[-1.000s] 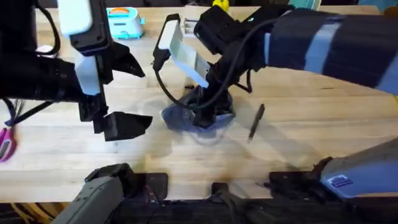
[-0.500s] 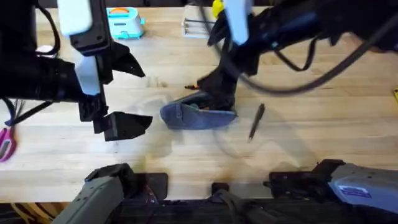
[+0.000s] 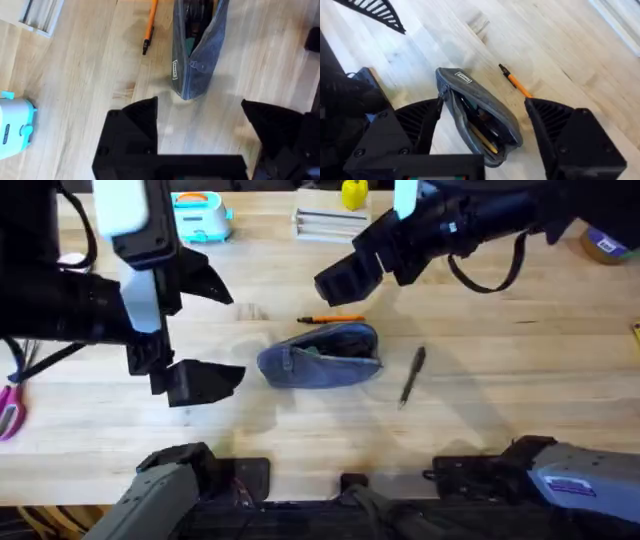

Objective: Unzip the bag, pick up the pens from the table one at a time and place them inside, then zip the bag closed.

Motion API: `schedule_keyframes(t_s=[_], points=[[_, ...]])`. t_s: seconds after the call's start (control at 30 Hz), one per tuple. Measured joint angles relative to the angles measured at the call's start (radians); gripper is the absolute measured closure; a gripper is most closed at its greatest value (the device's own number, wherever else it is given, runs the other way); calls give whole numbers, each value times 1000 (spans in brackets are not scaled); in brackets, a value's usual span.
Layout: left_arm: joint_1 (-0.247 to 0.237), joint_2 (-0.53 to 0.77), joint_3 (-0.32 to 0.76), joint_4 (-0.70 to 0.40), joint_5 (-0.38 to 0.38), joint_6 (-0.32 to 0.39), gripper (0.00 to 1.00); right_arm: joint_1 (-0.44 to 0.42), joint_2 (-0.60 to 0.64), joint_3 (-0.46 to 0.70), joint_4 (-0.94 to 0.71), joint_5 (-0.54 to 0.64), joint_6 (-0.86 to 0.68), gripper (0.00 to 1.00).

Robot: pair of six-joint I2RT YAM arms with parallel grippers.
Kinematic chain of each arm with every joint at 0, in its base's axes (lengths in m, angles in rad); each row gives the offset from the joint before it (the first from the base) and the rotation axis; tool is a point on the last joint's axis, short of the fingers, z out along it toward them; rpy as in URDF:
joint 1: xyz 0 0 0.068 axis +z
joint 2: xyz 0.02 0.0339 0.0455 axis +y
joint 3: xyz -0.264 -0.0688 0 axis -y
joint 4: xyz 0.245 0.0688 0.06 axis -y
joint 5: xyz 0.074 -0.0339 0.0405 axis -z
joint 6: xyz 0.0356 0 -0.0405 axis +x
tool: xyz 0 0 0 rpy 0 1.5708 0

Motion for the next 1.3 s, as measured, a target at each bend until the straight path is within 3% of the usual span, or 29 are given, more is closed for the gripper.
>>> schedule_keyframes(t_s=[0.47,1.0,1.3], points=[[0,0,0,0,0,0,7,0,16,0,31,186,141,4],[0,0,0,0,0,0,7,0,311,0,250,253,169,4],[0,0,0,0,0,0,7,0,380,0,273,253,96,4]])
